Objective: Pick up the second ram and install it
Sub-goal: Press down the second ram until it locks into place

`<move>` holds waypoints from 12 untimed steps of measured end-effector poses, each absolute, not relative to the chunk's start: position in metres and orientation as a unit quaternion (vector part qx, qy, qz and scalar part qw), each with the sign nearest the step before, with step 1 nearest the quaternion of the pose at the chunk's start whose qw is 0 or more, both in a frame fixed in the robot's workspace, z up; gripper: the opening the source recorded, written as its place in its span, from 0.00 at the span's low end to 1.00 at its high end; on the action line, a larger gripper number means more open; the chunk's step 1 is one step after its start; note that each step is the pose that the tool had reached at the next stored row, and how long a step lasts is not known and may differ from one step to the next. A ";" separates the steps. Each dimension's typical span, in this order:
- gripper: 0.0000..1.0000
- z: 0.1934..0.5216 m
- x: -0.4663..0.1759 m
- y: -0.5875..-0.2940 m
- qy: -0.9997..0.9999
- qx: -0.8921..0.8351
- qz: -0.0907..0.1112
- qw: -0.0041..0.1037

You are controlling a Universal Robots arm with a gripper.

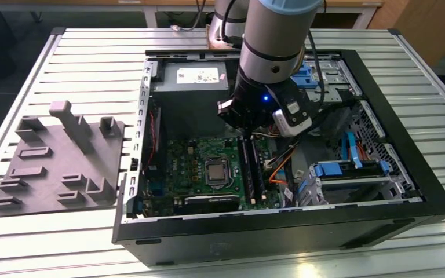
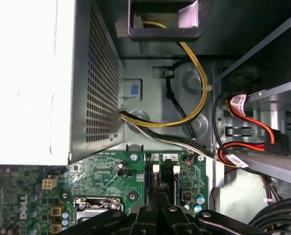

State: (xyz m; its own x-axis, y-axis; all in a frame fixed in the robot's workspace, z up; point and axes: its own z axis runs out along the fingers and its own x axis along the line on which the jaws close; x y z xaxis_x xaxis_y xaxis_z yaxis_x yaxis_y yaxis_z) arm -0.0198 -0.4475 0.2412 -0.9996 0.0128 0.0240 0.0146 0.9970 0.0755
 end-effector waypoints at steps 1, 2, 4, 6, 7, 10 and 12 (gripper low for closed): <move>0.11 0.241 -0.020 -0.447 -0.999 -0.007 -0.038 0.012; 0.11 0.241 -0.020 -0.447 -0.999 -0.007 -0.038 0.012; 0.11 0.241 -0.020 -0.450 -0.999 -0.007 -0.037 0.012; 0.11 0.241 -0.020 -0.450 -0.999 -0.007 -0.037 0.012; 0.11 0.241 -0.020 -0.450 -0.999 -0.007 -0.037 0.012; 0.11 0.241 -0.020 -0.452 -0.999 -0.007 -0.037 0.012; 0.11 0.241 -0.020 -0.452 -0.999 -0.007 -0.037 0.012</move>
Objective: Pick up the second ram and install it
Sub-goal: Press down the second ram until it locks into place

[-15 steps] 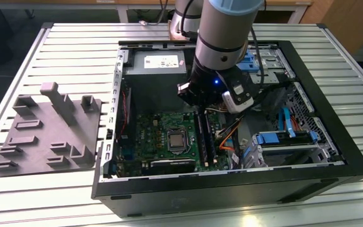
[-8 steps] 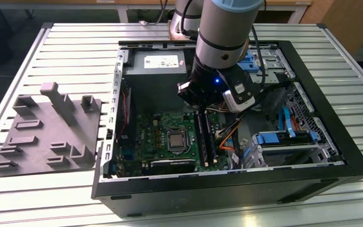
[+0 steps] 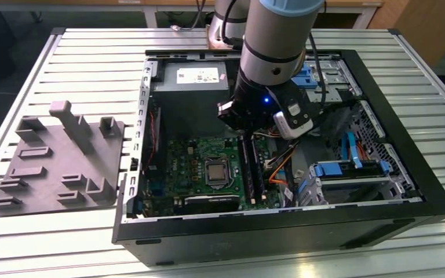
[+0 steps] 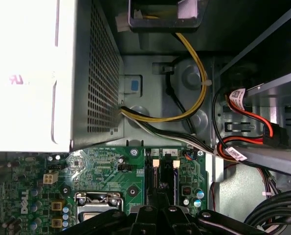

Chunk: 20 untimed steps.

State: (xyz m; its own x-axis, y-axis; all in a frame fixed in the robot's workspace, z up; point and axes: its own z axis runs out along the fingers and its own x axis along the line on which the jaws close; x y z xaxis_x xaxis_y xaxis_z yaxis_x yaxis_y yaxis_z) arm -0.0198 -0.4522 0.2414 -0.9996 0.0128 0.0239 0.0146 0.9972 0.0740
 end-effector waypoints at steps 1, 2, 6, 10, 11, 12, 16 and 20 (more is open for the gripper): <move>0.11 0.241 -0.020 -0.452 -0.999 -0.007 -0.037 0.012; 0.11 0.241 -0.020 -0.453 -0.999 -0.007 -0.037 0.012; 0.11 0.241 -0.020 -0.461 -0.999 -0.007 -0.037 0.012; 0.11 0.241 -0.020 -0.462 -0.999 -0.007 -0.037 0.012; 0.11 0.241 -0.020 -0.462 -0.999 -0.007 -0.037 0.012; 0.11 0.241 -0.020 -0.462 -0.999 -0.007 -0.037 0.012; 0.11 0.241 -0.020 -0.463 -0.999 -0.007 -0.037 0.012; 0.11 0.241 -0.020 -0.466 -0.999 -0.007 -0.037 0.012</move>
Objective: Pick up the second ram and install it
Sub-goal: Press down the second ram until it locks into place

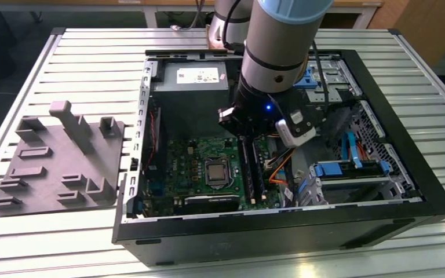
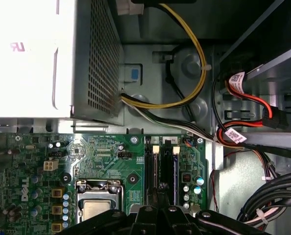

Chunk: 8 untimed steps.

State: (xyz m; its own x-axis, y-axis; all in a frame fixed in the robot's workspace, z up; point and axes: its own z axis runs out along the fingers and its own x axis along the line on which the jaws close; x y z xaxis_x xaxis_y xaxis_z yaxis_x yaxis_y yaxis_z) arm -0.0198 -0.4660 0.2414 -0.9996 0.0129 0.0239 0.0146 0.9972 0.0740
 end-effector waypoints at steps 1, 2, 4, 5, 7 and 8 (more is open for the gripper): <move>0.11 0.241 -0.020 -0.466 -0.999 -0.007 -0.037 0.012; 0.11 0.241 -0.020 -0.467 -0.999 -0.007 -0.037 0.012; 0.11 0.241 -0.020 -0.467 -0.999 -0.007 -0.037 0.012; 0.11 0.241 -0.020 -0.468 -0.999 -0.007 -0.037 0.012; 0.11 0.241 -0.020 -0.468 -0.999 -0.007 -0.037 0.012; 0.11 0.241 -0.020 -0.469 -0.999 -0.007 -0.037 0.012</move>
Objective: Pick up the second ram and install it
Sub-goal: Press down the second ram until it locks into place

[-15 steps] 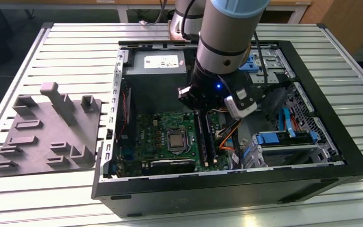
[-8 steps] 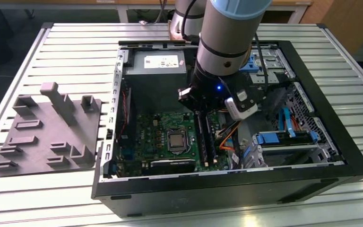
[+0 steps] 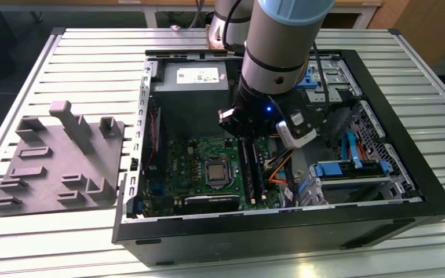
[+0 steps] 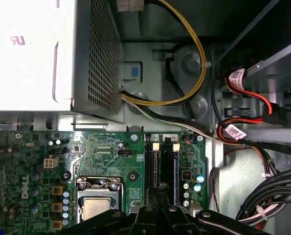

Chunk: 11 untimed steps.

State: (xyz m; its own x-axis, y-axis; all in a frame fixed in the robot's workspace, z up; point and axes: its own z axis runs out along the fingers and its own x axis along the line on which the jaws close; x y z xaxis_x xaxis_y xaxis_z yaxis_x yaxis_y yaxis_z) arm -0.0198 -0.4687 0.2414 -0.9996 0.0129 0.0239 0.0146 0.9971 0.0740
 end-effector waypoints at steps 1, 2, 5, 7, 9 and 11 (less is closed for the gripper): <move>0.11 0.241 -0.020 -0.469 -0.999 -0.007 -0.037 0.012; 0.11 0.241 -0.020 -0.469 -0.999 -0.007 -0.037 0.012; 0.11 0.241 -0.020 -0.470 -0.999 -0.007 -0.037 0.012; 0.11 0.241 -0.020 -0.471 -0.999 -0.007 -0.037 0.012; 0.11 0.241 -0.020 -0.471 -0.999 -0.007 -0.037 0.012; 0.11 0.241 -0.020 -0.472 -0.999 -0.007 -0.037 0.012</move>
State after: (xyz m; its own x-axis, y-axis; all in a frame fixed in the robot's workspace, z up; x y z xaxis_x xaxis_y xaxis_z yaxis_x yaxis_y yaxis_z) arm -0.0198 -0.4719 0.2414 -0.9996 0.0129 0.0240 0.0146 0.9972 0.0739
